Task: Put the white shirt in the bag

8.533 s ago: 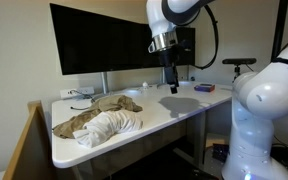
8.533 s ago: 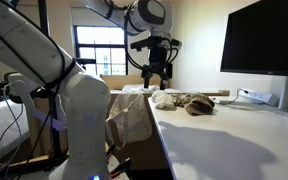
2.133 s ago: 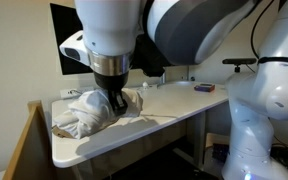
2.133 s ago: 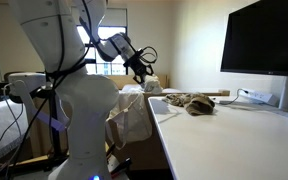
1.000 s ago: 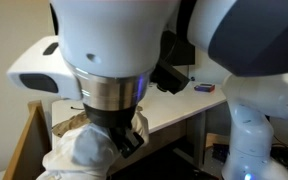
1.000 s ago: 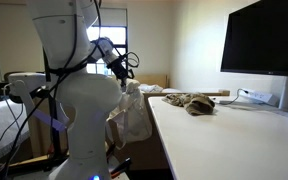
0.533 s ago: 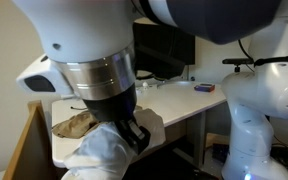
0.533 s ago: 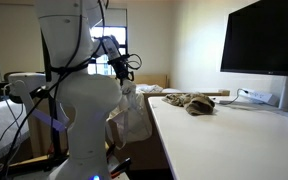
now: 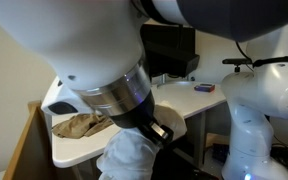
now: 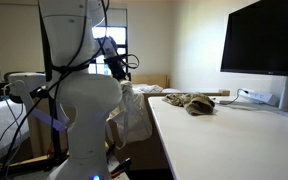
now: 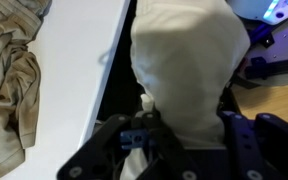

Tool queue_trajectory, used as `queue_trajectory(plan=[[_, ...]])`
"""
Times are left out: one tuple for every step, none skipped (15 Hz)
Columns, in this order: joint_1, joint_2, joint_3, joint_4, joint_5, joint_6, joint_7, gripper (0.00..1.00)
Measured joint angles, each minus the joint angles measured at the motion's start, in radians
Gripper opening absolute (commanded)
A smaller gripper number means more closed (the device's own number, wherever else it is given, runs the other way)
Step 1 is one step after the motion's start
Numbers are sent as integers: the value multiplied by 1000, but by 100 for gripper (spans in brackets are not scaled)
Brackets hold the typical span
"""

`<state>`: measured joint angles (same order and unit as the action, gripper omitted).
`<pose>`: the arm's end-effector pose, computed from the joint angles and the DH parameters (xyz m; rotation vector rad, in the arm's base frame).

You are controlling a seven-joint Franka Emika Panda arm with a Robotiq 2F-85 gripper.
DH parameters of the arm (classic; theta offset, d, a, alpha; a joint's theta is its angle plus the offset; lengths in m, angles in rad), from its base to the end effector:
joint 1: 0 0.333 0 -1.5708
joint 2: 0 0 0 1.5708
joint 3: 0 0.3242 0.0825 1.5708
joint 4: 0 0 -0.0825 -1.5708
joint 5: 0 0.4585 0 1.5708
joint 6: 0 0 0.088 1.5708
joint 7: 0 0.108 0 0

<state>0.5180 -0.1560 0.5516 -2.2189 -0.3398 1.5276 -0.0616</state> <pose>0.2713 0.4201 0.3815 2.0607 1.3890 -0.3748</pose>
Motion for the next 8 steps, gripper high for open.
queue_trajectory(plan=[[0, 15, 4, 10, 0, -23, 0, 14], [0, 32, 8, 24, 0, -48, 0, 14], [0, 51, 12, 42, 0, -74, 1, 14], [0, 72, 13, 63, 0, -101, 3, 14], [0, 93, 15, 86, 0, -126, 7, 14], [0, 114, 15, 112, 0, -150, 13, 14], [0, 136, 16, 138, 0, -172, 21, 13], [0, 158, 16, 166, 1, -194, 35, 13]])
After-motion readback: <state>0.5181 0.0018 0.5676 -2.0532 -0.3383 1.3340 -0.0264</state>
